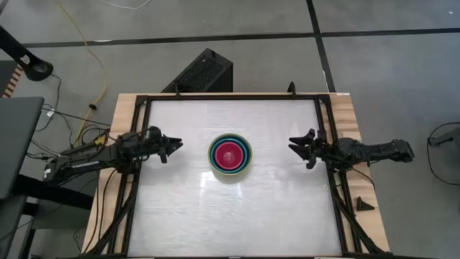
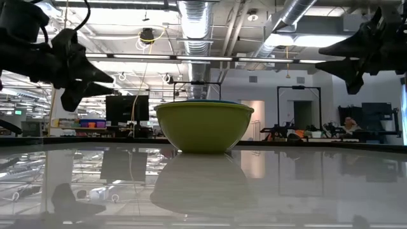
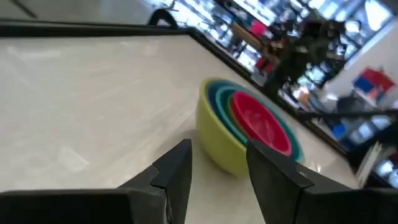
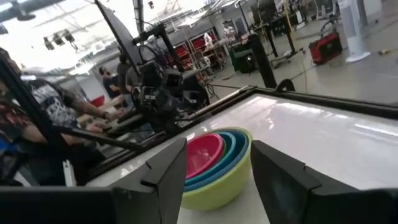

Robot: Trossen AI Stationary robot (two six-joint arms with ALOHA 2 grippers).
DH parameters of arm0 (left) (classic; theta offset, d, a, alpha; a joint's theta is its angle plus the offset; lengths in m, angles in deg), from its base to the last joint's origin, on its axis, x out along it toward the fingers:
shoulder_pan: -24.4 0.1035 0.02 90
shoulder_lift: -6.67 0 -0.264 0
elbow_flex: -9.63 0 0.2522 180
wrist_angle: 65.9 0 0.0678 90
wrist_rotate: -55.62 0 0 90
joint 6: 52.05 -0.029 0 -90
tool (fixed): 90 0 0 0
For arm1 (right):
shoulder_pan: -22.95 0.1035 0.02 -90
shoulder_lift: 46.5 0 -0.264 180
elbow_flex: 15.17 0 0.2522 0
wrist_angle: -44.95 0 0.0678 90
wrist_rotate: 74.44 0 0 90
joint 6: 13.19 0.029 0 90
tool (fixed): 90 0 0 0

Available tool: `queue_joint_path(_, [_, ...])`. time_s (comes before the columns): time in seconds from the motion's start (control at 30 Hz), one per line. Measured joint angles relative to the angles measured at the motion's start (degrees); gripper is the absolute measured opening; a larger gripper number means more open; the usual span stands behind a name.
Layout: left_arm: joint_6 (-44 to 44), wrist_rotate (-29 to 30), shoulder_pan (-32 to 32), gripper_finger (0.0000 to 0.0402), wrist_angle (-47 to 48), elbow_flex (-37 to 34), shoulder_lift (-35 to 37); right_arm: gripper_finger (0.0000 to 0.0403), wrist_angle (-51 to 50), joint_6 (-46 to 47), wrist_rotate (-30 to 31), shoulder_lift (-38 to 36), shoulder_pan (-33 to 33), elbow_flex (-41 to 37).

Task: Nest bowls inside each other
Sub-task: Return to Home Position

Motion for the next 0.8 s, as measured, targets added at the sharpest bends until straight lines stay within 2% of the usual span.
queue_joint_path(0.17, [-4.1,-1.2,0.0,0.0141,1.3,0.5,-1.3,0.0209,-0.8,-2.0,-0.1,0.1,0.0,0.1])
queue_joint_path(0.33, [-8.3,-1.3,0.0,0.0141,1.5,0.5,-1.4,0.0209,-1.2,-15.2,-2.7,1.2,0.0,0.1])
queue_joint_path(0.5, [-18.4,-1.3,0.0,0.0141,1.7,0.6,-1.4,0.0209,-1.2,-24.0,-2.8,2.5,0.0,0.1])
queue_joint_path(0.63, [-24.3,-1.2,0.0,0.0141,1.7,0.6,-1.4,0.0209,-1.2,-24.6,-2.8,2.7,0.0,0.1])
queue_joint_path(0.8, [-23.8,-1.2,0.0,0.0141,1.7,0.6,-1.4,0.0209,-1.2,-24.6,-2.8,2.7,0.0,0.1])
